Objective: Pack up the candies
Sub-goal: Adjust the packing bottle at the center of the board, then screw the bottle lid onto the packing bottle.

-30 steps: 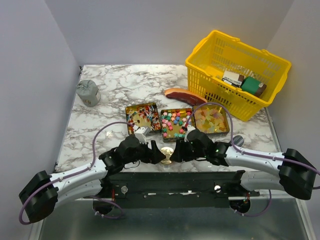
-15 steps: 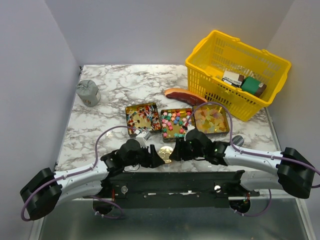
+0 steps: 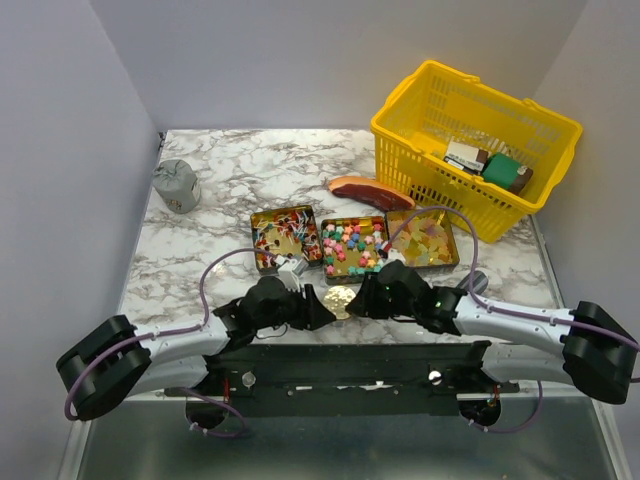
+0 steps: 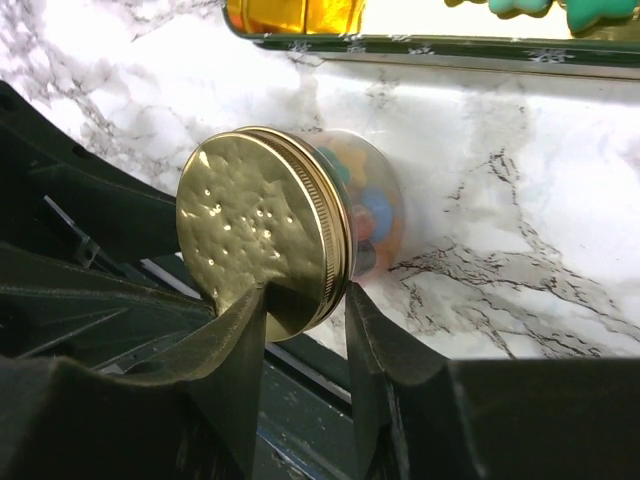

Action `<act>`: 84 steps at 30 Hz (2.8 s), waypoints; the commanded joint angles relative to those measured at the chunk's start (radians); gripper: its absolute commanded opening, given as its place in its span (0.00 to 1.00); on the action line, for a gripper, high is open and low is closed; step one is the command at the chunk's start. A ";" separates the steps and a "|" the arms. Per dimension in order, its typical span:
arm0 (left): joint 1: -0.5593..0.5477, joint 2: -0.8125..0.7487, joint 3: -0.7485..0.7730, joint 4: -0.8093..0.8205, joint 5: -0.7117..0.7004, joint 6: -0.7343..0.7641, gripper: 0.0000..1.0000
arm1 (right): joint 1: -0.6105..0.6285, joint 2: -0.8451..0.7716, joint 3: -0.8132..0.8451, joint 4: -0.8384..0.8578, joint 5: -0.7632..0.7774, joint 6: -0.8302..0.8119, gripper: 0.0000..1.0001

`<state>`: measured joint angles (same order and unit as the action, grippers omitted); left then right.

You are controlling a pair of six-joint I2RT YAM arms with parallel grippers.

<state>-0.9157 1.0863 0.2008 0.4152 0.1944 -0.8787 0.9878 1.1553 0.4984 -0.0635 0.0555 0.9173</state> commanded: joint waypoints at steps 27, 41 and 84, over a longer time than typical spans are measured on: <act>-0.393 0.154 -0.040 0.364 -0.702 0.481 0.93 | 0.011 -0.059 0.097 -0.252 0.158 0.032 0.59; -0.492 0.645 0.014 0.992 -0.857 0.612 0.90 | 0.011 0.004 0.127 -0.321 0.103 0.034 0.54; -0.445 0.868 0.089 1.062 -0.721 0.666 0.50 | -0.078 0.095 0.203 -0.297 0.159 -0.120 0.35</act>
<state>-1.3605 1.9217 0.3061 1.3708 -0.5560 -0.2131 0.9199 1.2163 0.7120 -0.4068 0.2379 0.8341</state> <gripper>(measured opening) 0.805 0.389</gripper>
